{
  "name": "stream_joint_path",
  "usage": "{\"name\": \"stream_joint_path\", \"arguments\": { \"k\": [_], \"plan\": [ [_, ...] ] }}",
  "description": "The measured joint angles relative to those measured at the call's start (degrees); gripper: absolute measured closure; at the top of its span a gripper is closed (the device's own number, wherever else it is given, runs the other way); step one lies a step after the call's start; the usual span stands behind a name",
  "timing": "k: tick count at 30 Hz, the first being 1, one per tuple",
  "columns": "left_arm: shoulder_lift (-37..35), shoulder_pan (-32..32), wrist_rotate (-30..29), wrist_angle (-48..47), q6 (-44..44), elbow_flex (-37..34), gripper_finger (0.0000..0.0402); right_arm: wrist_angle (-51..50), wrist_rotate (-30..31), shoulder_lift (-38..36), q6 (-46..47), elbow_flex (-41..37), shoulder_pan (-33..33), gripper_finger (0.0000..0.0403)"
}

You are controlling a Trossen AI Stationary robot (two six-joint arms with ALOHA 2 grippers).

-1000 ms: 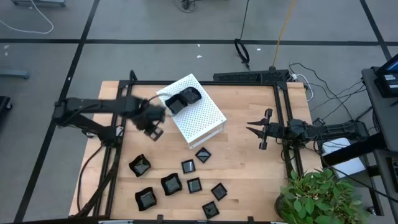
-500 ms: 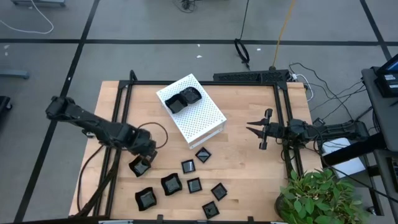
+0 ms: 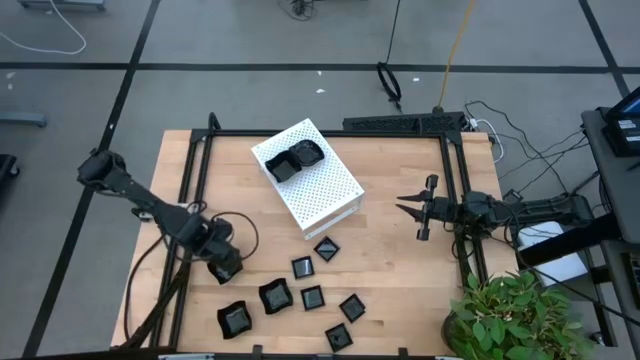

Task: Pick & Place Mini shaped plates
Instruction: Stack the distorted square plate on top of the other distorted square plate on the shelf

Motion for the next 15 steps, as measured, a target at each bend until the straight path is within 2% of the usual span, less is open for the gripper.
{"name": "stream_joint_path", "arguments": {
  "k": [8,15],
  "plan": [
    [0.02,-2.68,-3.23,-2.64,-6.76,-1.27,0.0272,0.00,0.00,0.00,0.00,0.01,-0.01,0.0330],
    [0.02,-2.84,-3.04,6.61,-7.29,-7.01,0.0272,0.00,0.00,0.00,0.01,0.01,-0.01,0.0330]
  ]
}}
